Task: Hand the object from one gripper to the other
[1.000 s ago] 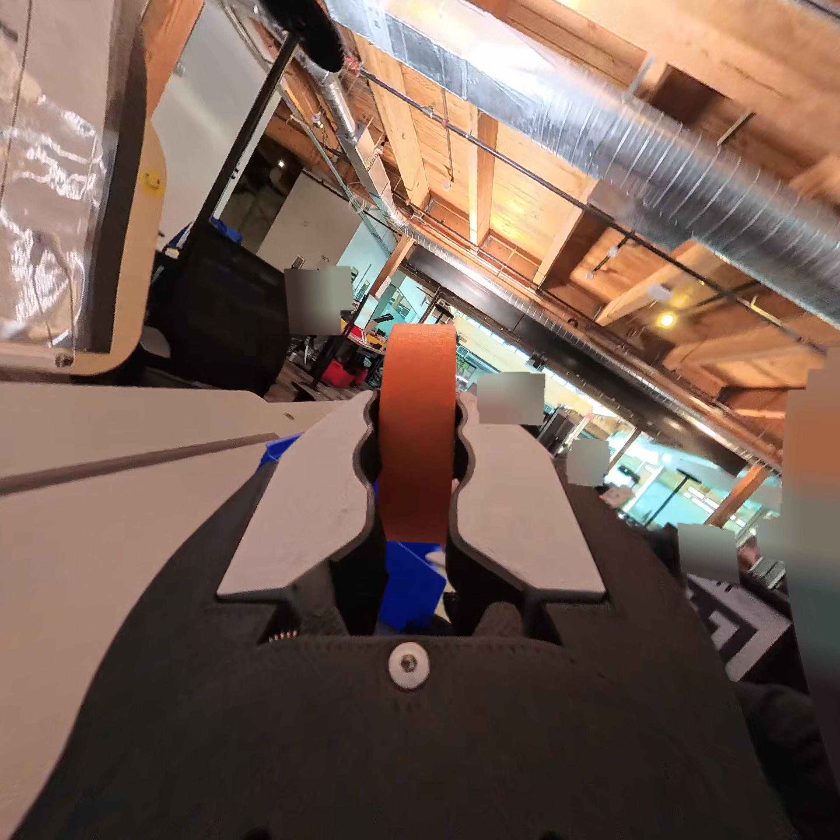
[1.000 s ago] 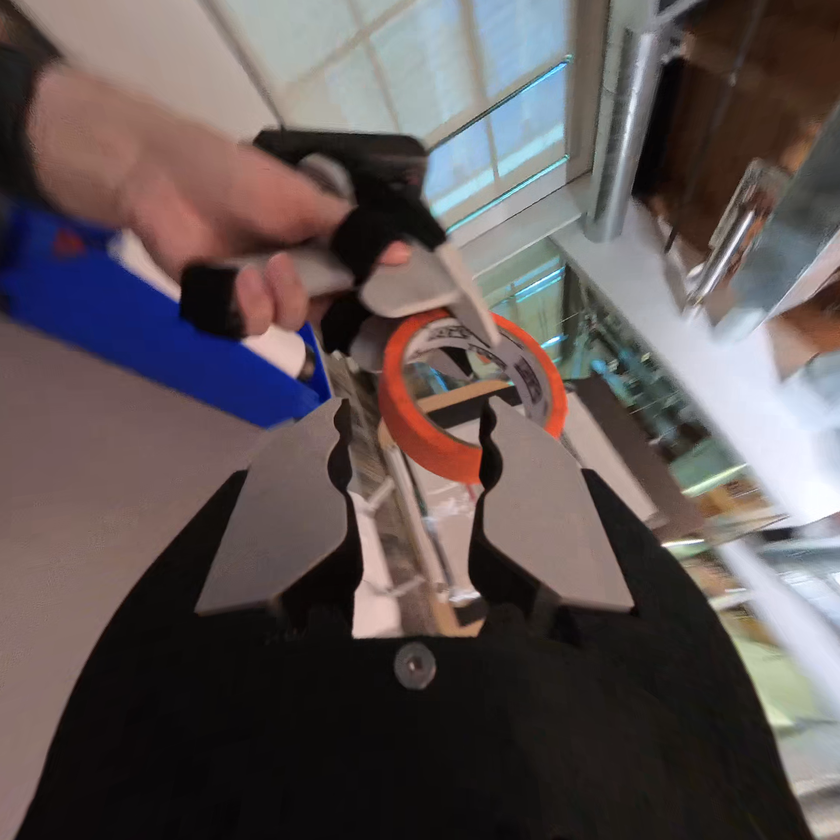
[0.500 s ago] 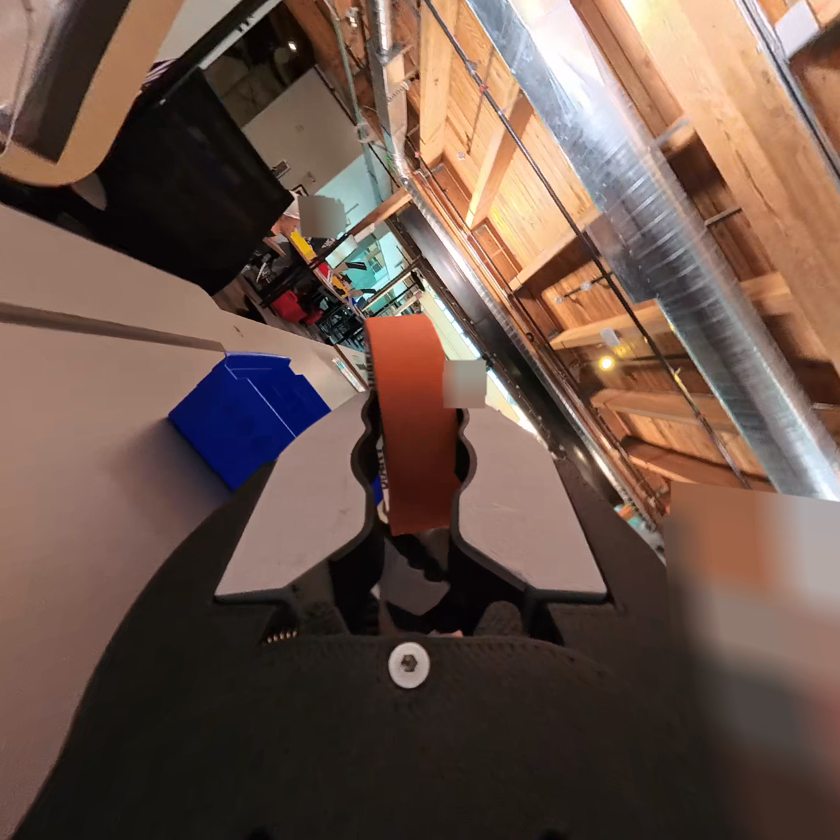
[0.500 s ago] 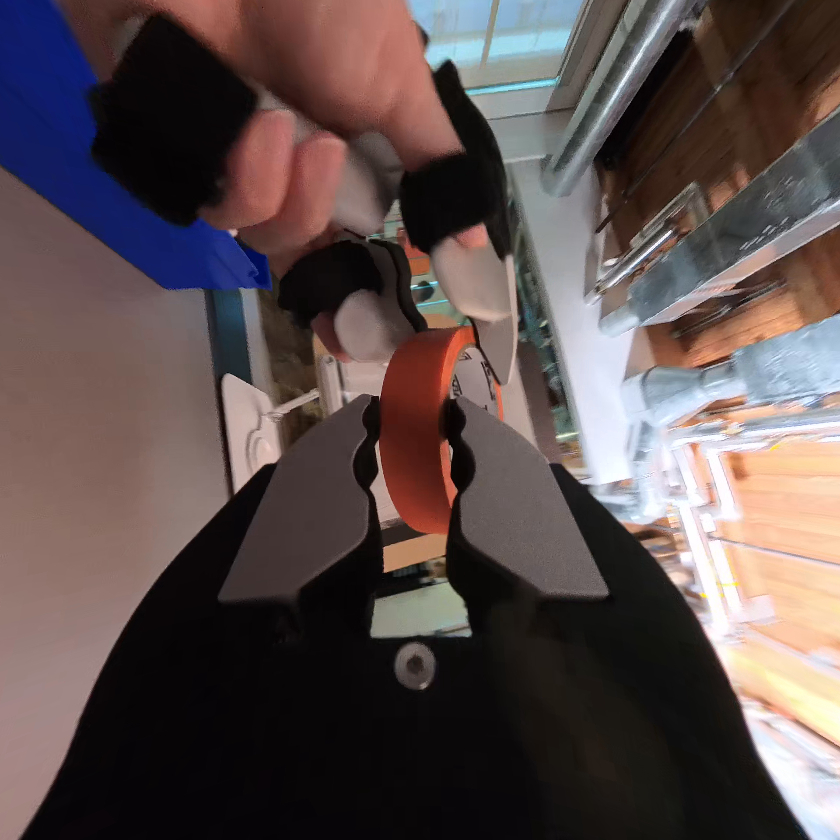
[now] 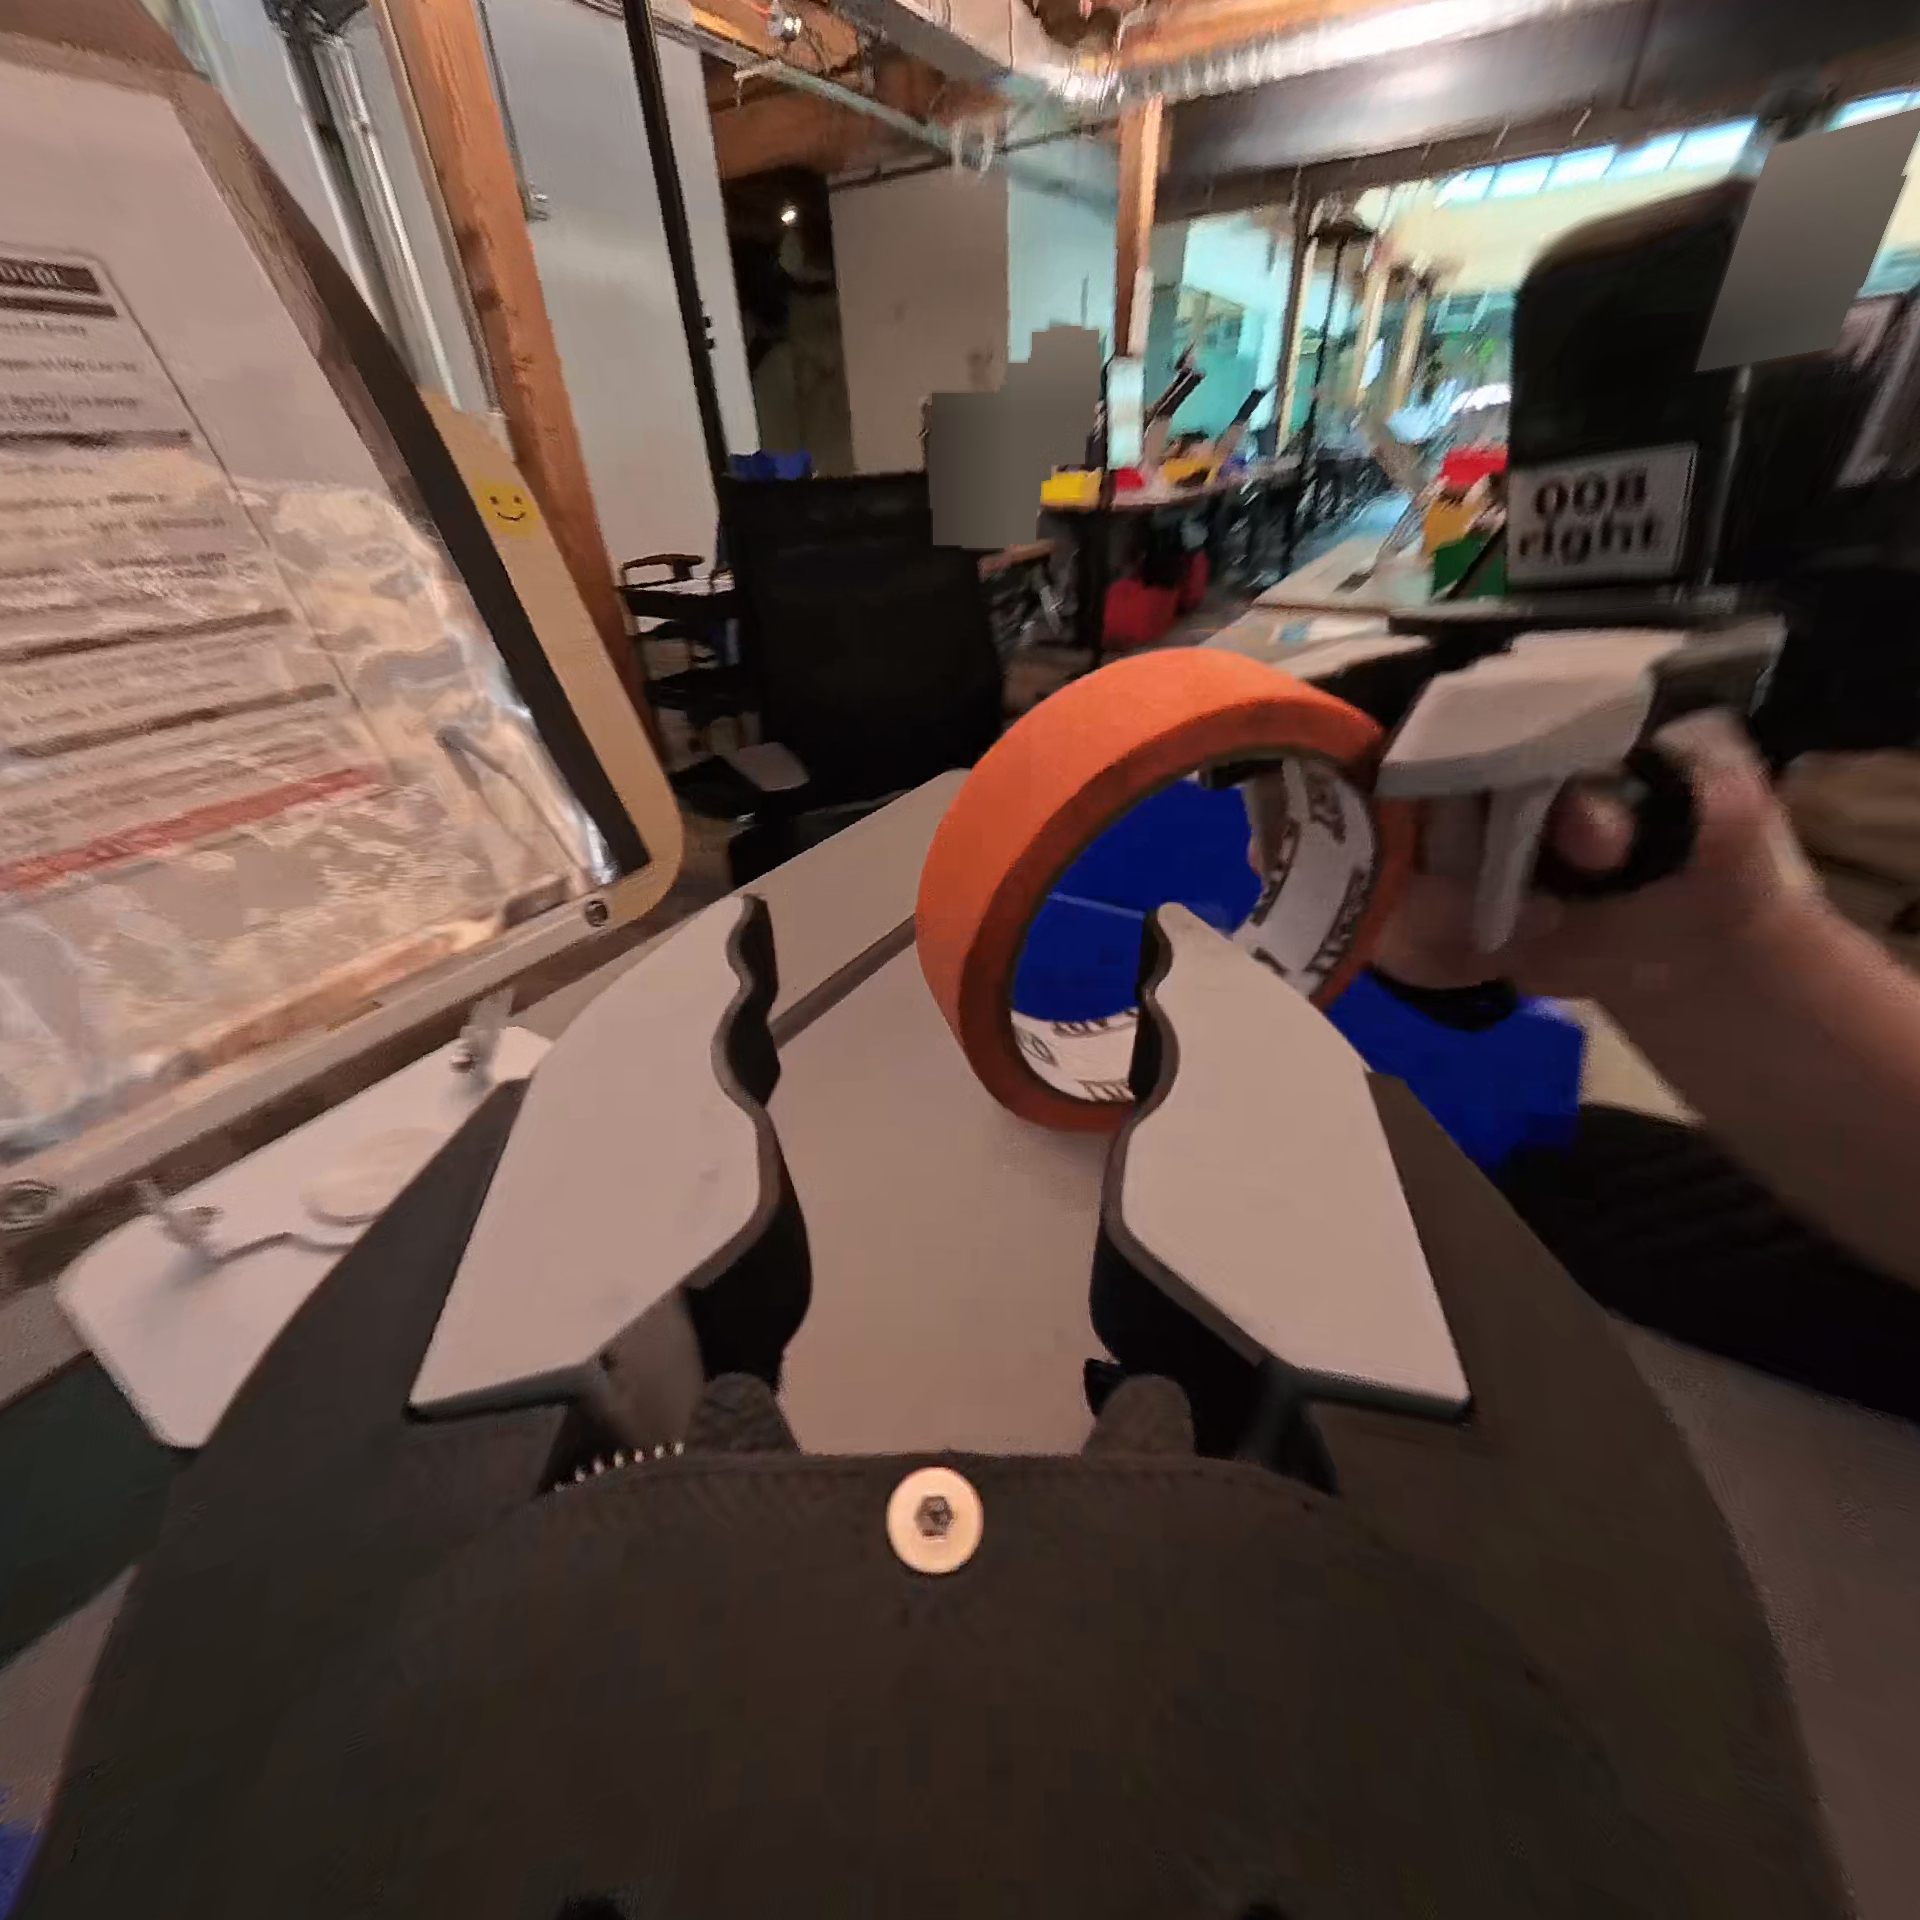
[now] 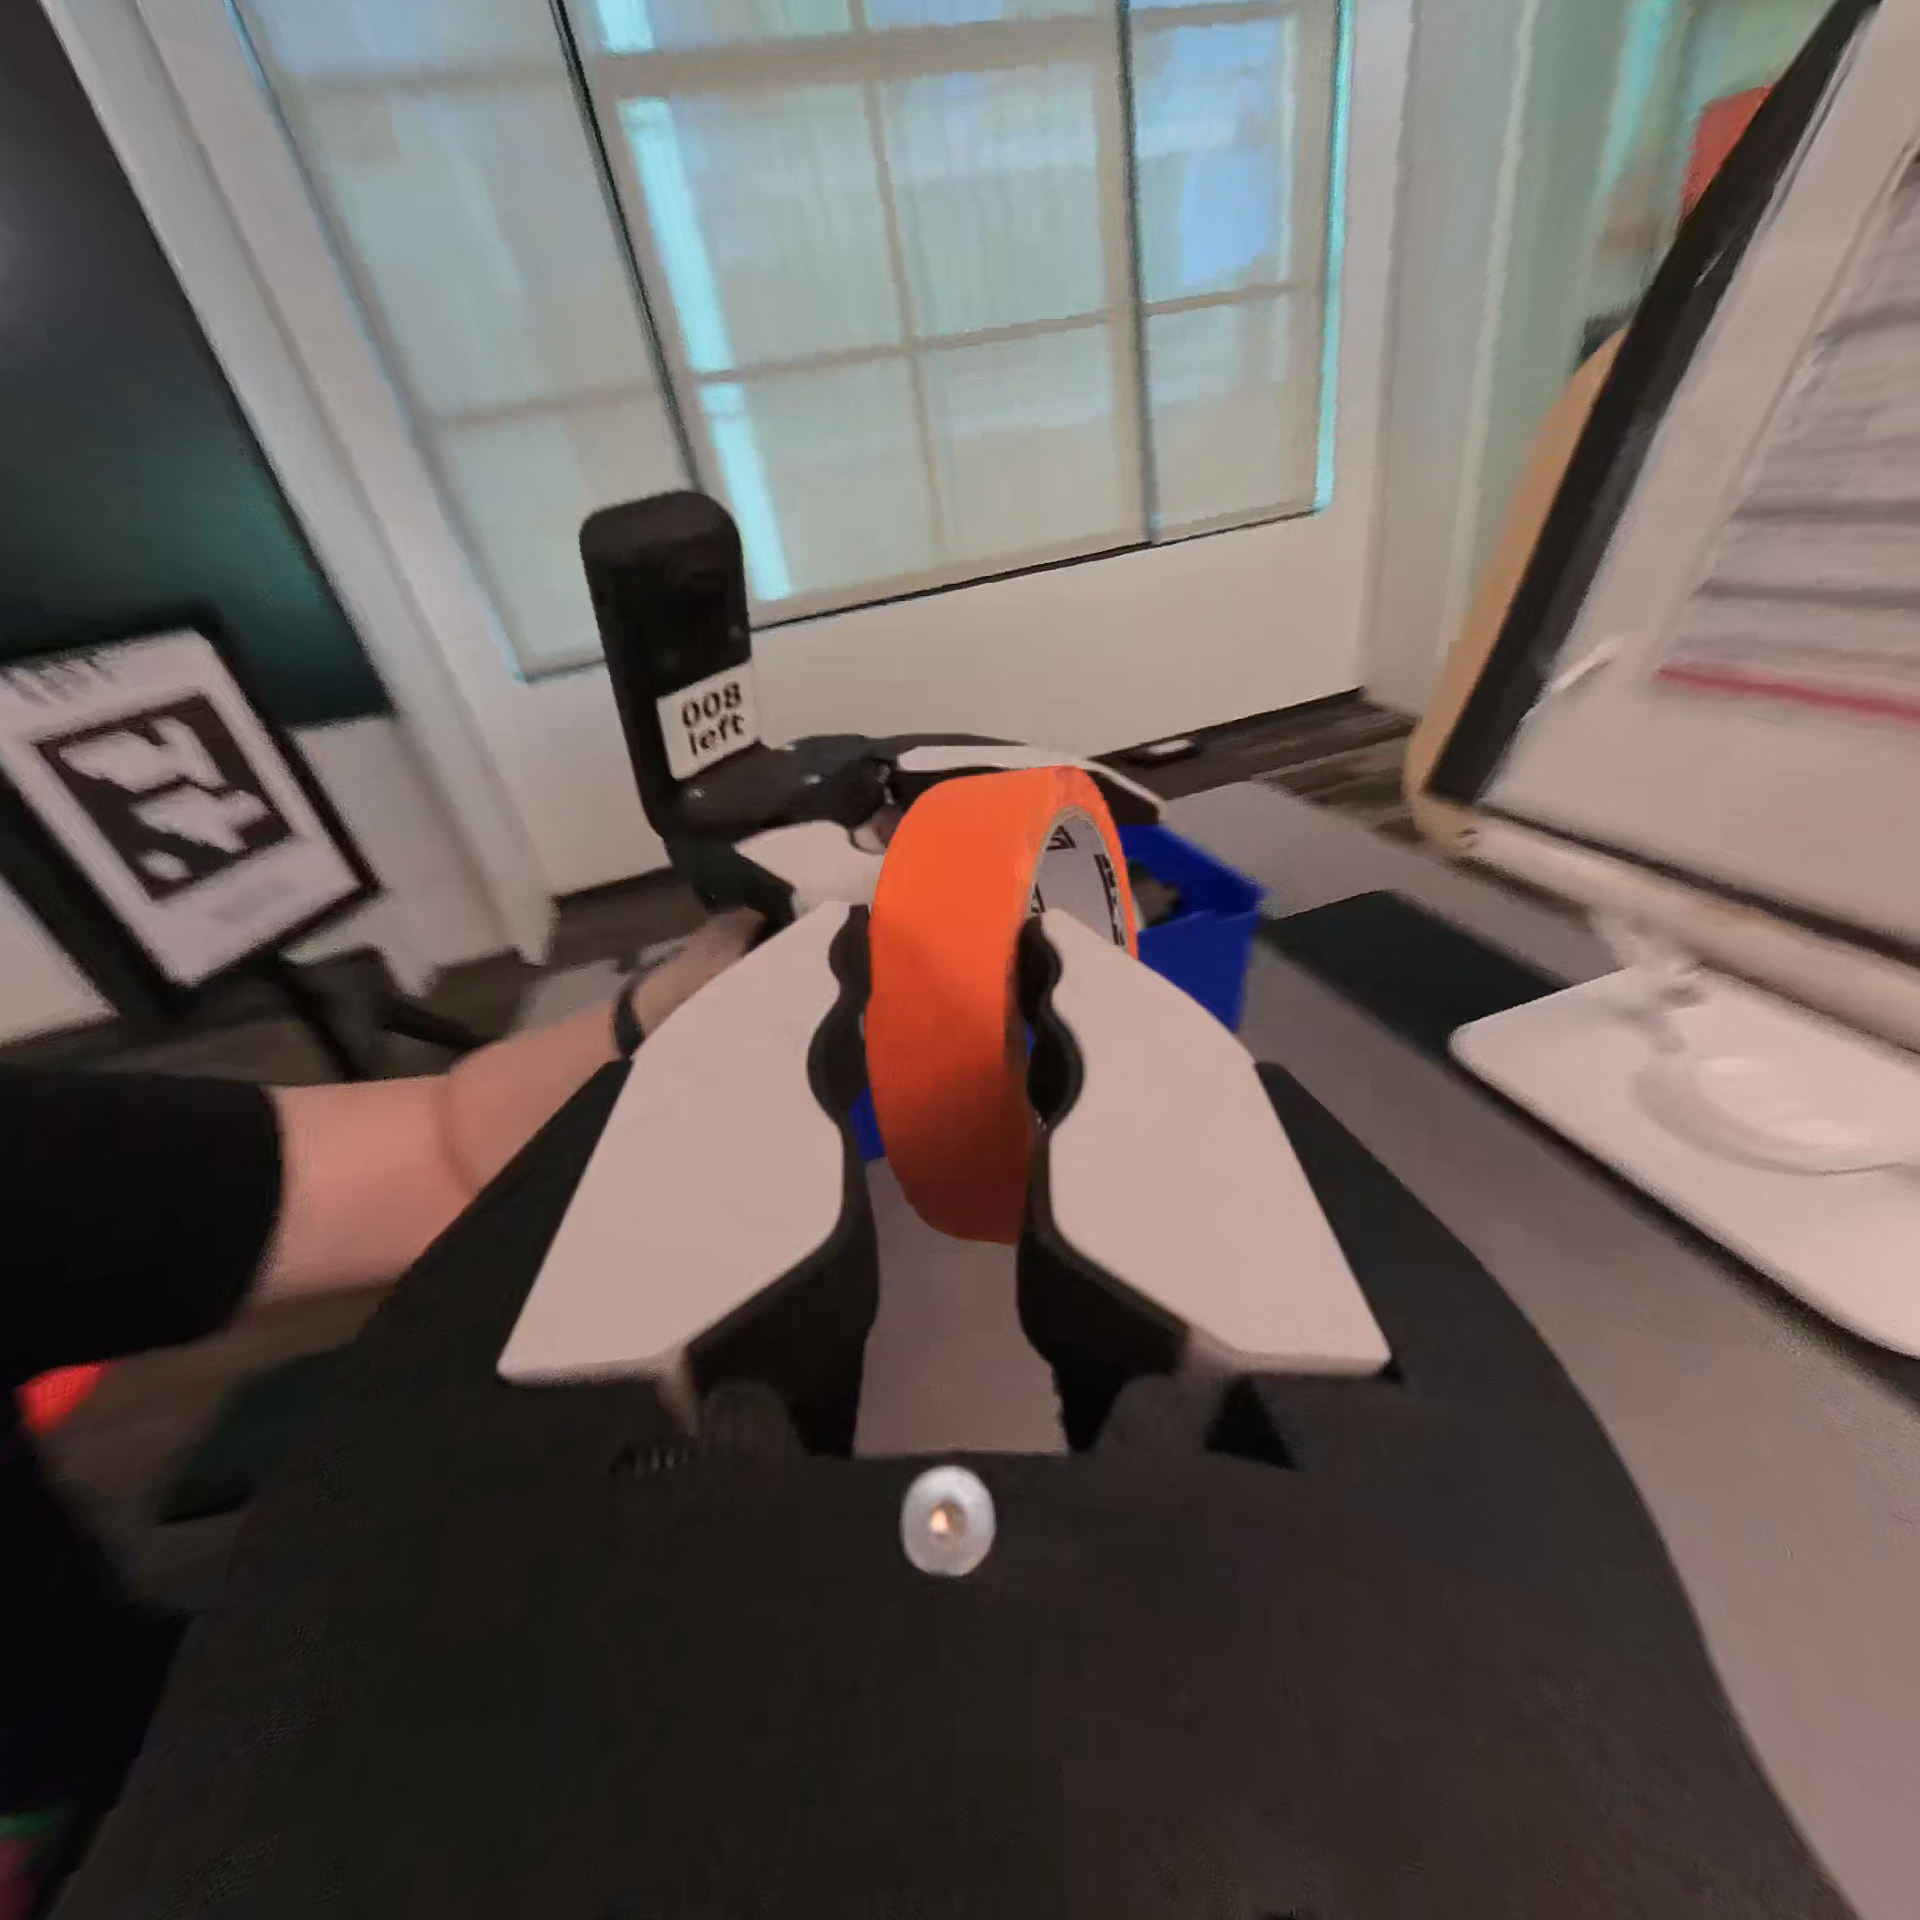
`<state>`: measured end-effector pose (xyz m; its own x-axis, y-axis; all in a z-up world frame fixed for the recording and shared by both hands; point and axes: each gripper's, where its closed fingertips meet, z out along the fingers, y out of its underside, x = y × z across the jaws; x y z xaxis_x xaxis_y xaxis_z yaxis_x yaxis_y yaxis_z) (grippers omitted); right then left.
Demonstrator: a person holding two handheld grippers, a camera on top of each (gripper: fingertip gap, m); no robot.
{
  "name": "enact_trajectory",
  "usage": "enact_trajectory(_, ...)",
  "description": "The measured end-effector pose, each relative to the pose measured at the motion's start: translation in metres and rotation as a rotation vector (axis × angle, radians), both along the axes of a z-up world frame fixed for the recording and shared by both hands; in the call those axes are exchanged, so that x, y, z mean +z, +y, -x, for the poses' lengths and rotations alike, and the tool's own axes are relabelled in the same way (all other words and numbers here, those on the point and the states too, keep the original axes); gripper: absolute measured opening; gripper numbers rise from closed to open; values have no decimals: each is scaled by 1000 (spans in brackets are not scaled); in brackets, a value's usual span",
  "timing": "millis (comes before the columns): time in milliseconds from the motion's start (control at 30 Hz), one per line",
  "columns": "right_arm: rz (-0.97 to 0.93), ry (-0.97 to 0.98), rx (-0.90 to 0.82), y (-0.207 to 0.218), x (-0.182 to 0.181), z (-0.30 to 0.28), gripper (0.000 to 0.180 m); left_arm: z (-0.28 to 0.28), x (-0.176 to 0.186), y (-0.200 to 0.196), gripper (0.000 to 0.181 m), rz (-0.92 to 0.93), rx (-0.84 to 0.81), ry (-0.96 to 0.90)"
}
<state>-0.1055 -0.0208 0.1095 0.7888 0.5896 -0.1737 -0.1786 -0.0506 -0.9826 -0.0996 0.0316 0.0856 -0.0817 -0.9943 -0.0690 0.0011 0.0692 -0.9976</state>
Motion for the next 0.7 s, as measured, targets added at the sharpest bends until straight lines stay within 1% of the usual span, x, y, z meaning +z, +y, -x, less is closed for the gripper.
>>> enact_trajectory(100, 43, 95, 113, -2, -2, 10, 28, -5, -11, -6, 64, -97, 21, 49)
enact_trajectory(167, 46, 139, 179, -6, 1, 16, 29, -7, -17, -17, 62, -87, -48, 83)
enact_trajectory(233, 73, 177, 266, -14, 3, 19, 29, -1, -17, -39, 61, -20, -228, 96)
enact_trajectory(267, 89, 193, 299, -18, 4, 19, 29, 5, -14, -53, 57, 26, -339, 92)
enact_trajectory(333, 102, 218, 382, -28, 7, 20, 29, 18, -5, -71, 50, 110, -512, 72)
enact_trajectory(367, 103, 238, 425, -33, 10, 21, 29, 24, -2, -77, 44, 145, -582, 68)
enact_trajectory(400, 107, 256, 464, -37, 12, 22, 31, 29, 0, -82, 33, 178, -639, 73)
enact_trajectory(433, 117, 259, 480, -39, 11, 23, 33, 32, 1, -85, 31, 203, -672, 84)
enact_trajectory(500, 111, 264, 453, -35, 11, 19, 37, 29, 3, -80, 31, 211, -646, 82)
enact_trajectory(567, 87, 245, 341, -24, 11, 8, 41, 26, 9, -71, 31, 239, -594, 52)
enact_trajectory(600, 46, 195, 265, -18, 10, 2, 42, 24, 13, -65, 31, 270, -564, 36)
enact_trajectory(633, -12, 140, 178, -13, 11, -6, 49, 24, 18, -58, 31, 313, -537, 18)
enact_trajectory(700, -152, -30, 7, -10, 17, -18, 54, 20, 24, -39, 31, 427, -453, -8)
